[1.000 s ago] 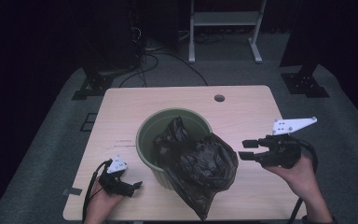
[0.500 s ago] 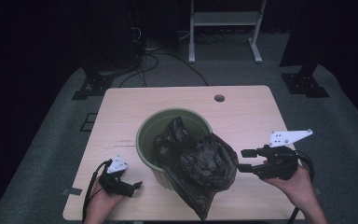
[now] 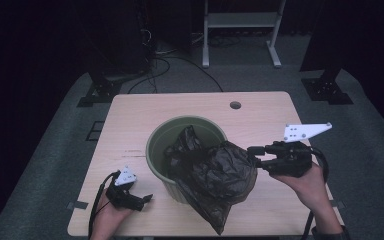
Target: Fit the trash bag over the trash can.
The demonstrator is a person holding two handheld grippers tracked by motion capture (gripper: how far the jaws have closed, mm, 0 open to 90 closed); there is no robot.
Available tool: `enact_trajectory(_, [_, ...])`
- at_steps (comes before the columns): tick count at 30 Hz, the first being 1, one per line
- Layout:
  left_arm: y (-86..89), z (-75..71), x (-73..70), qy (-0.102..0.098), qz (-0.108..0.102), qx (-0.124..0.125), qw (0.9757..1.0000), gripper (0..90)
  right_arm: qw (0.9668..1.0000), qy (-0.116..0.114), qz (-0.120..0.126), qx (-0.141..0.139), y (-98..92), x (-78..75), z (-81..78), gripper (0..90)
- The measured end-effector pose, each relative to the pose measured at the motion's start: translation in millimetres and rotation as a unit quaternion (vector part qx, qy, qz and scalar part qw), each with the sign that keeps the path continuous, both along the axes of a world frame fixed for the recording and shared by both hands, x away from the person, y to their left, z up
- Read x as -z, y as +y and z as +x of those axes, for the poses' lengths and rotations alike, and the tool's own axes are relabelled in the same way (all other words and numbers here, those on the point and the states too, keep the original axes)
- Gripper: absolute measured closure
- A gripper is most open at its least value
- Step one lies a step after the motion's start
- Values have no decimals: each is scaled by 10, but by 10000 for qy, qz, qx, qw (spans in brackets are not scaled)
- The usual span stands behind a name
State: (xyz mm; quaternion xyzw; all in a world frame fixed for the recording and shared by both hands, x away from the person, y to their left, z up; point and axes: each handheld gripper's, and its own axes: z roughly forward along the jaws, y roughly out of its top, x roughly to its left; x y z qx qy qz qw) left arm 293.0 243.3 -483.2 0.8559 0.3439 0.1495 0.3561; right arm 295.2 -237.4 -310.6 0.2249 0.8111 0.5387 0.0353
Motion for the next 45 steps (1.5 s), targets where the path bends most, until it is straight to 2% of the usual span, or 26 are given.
enact_trajectory(2, [1, 1, 0, 2, 2, 8, 10000, 0, 10000, 13, 8, -53, 62, -46, 52, 627])
enact_trajectory(5, [2, 3, -1, 5, 2, 24, 10000, 0, 9999, 12, -24, -122, 187, -128, 155, 789])
enact_trajectory(7, [2, 3, 0, -4, -3, 24, 10000, 0, 9999, 1, -92, -125, 263, -171, 221, 832])
enact_trajectory(10, [4, 4, 0, -2, -4, 31, 10000, 0, 9998, -20, -150, -155, 344, -215, 300, 854])
enact_trajectory(11, [6, 5, -1, 2, -11, 34, 10000, 0, 9997, -23, -197, -174, 446, -264, 395, 865])
enact_trajectory(15, [34, 14, -9, 50, -110, 33, 9999, 0, 9996, -26, -224, -188, 626, -334, 564, 896])
enact_trajectory(16, [34, 14, -9, 50, -110, 33, 9999, 0, 9996, -26, -224, -188, 626, -334, 564, 896])
enact_trajectory(17, [43, 15, -12, 48, -137, 27, 9999, 0, 9995, -15, -243, -208, 726, -364, 651, 897])
enact_trajectory(18, [55, 14, -17, 31, -166, 19, 9999, 0, 9995, -15, -243, -208, 726, -364, 651, 897])
enact_trajectory(19, [85, 8, -42, 11, -257, 17, 9997, 0, 9994, 5, -255, -227, 825, -381, 733, 897])
enact_trajectory(22, [118, 1, -86, -44, -311, 5, 9995, 0, 9993, 23, -296, -218, 931, -393, 817, 898])
enact_trajectory(25, [198, -14, -211, -178, -499, -17, 9986, 0, 9992, 36, -321, -235, 1099, -400, 930, 898])
enact_trajectory(26, [198, -14, -211, -178, -499, -17, 9986, 0, 9992, 36, -321, -235, 1099, -400, 930, 898])
enact_trajectory(28, [235, -28, -290, -244, -552, -6, 9982, 0, 9991, 54, -328, -275, 1215, -382, 989, 898])
enact_trajectory(29, [279, -48, -383, -316, -620, -8, 9976, 0, 9989, 65, -354, -290, 1245, -371, 1001, 898])
enact_trajectory(30, [279, -48, -383, -316, -620, -8, 9976, 0, 9989, 65, -354, -290, 1245, -371, 1001, 898])
enact_trajectory(31, [333, -64, -479, -377, -745, 4, 9965, 0, 9988, 59, -379, -319, 1283, -351, 1015, 898])
enact_trajectory(32, [333, -64, -479, -377, -745, 4, 9965, 0, 9988, 59, -379, -319, 1283, -351, 1015, 898])
enact_trajectory(33, [379, -67, -577, -385, -854, 39, 9956, 0, 9987, 80, -386, -322, 1302, -340, 1019, 898])
enact_trajectory(35, [393, -66, -625, -409, -910, 39, 9950, 0, 9987, 69, -391, -322, 1314, -333, 1025, 898])
enact_trajectory(36, [413, -59, -730, -395, -1073, 55, 9934, 0, 9986, 56, -409, -322, 1319, -330, 1028, 898])
enact_trajectory(37, [413, -59, -730, -395, -1073, 55, 9934, 0, 9986, 56, -409, -322, 1319, -330, 1028, 898])
enact_trajectory(40, [397, -50, -897, -424, -1122, 109, 9927, 0, 9985, 56, -437, -314, 1325, -329, 1033, 897])
enact_trajectory(42, [360, -31, -1068, -498, -1205, 232, 9912, 0, 9985, 51, -439, -309, 1315, -332, 1036, 897])
enact_trajectory(43, [360, -31, -1068, -498, -1205, 232, 9912, 0, 9985, 51, -439, -309, 1315, -332, 1036, 897])
enact_trajectory(45, [305, -4, -1246, -560, -1275, 368, 9896, 0, 9984, 35, -481, -295, 1308, -343, 1033, 897])
